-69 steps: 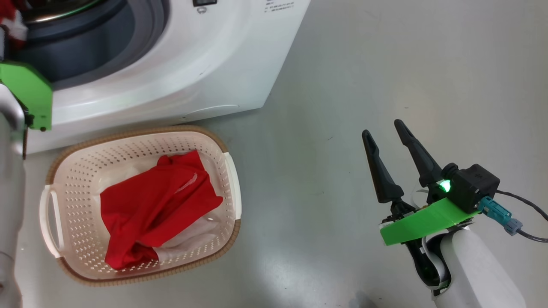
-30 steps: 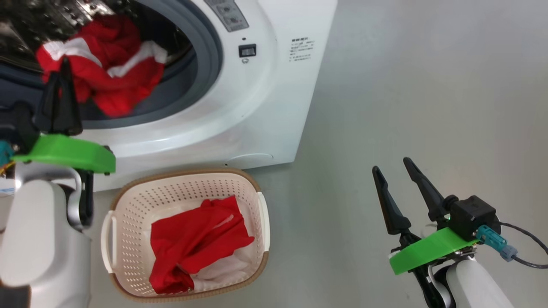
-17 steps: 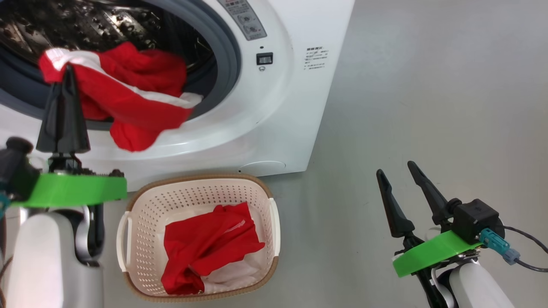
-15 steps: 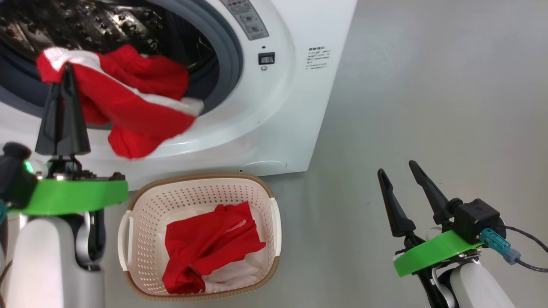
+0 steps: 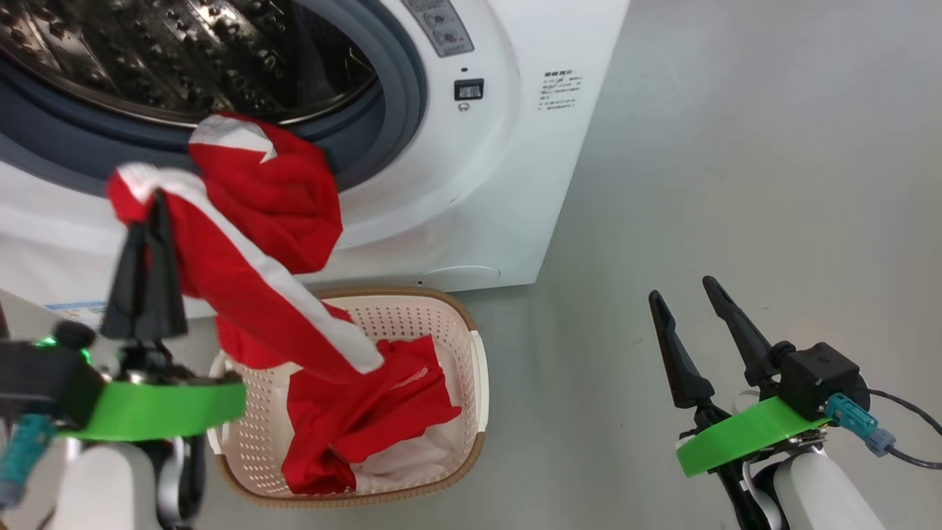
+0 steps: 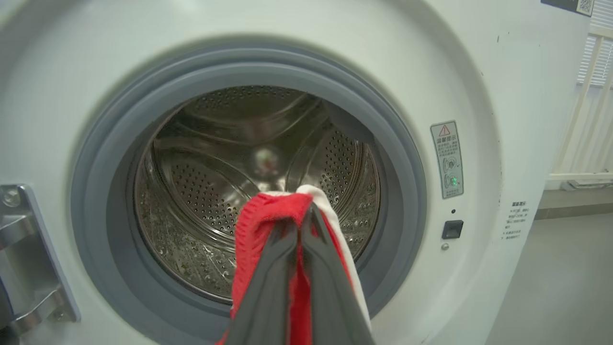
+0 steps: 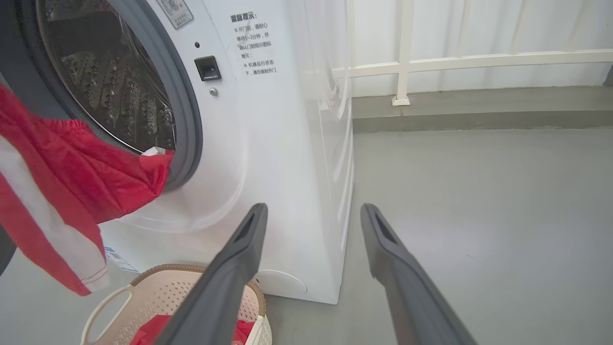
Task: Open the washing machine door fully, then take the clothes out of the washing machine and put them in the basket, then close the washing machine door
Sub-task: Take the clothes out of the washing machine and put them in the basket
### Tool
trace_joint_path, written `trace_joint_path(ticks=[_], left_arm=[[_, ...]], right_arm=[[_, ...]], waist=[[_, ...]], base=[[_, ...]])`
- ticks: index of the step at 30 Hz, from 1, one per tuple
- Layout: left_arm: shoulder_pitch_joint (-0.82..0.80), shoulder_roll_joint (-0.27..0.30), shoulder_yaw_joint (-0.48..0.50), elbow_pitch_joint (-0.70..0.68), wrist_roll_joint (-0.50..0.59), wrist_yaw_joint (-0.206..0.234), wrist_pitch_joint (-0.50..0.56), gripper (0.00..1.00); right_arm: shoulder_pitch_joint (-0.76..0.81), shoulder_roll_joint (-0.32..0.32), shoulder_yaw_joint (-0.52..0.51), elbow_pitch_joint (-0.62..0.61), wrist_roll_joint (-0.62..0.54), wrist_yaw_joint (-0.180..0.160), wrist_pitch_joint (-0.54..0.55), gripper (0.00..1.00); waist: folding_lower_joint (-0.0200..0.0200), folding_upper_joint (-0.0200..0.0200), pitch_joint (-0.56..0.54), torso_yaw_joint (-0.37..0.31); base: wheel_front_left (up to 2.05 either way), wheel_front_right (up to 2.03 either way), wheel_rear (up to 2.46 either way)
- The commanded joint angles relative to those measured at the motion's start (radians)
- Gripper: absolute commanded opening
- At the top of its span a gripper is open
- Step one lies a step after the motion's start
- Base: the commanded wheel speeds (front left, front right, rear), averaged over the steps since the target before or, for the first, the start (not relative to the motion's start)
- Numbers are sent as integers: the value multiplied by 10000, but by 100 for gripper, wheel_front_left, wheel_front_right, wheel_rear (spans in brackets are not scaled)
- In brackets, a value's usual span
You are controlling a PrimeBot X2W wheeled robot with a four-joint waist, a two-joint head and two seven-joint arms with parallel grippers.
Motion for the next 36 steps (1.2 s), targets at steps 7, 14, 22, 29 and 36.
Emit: trace_joint_path(ticks=[7, 14, 22, 29, 36], left_arm=[[544, 132, 32, 1128, 204, -16, -47, 0], [366, 128, -189, 3065, 268, -67, -47, 0], [-303, 240, -648, 5257, 802, -158, -47, 0], [-1135, 426, -930, 6832, 921, -197, -47, 0], [-2091, 662, -1132, 8159, 974, -213, -47, 5]], right_arm=[[-159, 24, 288, -293, -101, 62, -65, 100], [-411, 24, 313, -380, -106, 62, -65, 100], [-801, 24, 314, -487, -82, 62, -65, 100], [-1021, 24, 332, -589, -43, 62, -65, 100], [-1210, 24, 422, -676, -20, 62, -65, 100]], waist=[[0, 0, 361, -56], [0, 0, 897, -128], [0, 0, 1580, -310], [0, 0, 2098, -457], [0, 0, 2617, -567]], base=[[0, 0, 0], [0, 0, 0], [0, 0, 0], [0, 0, 0], [0, 0, 0]])
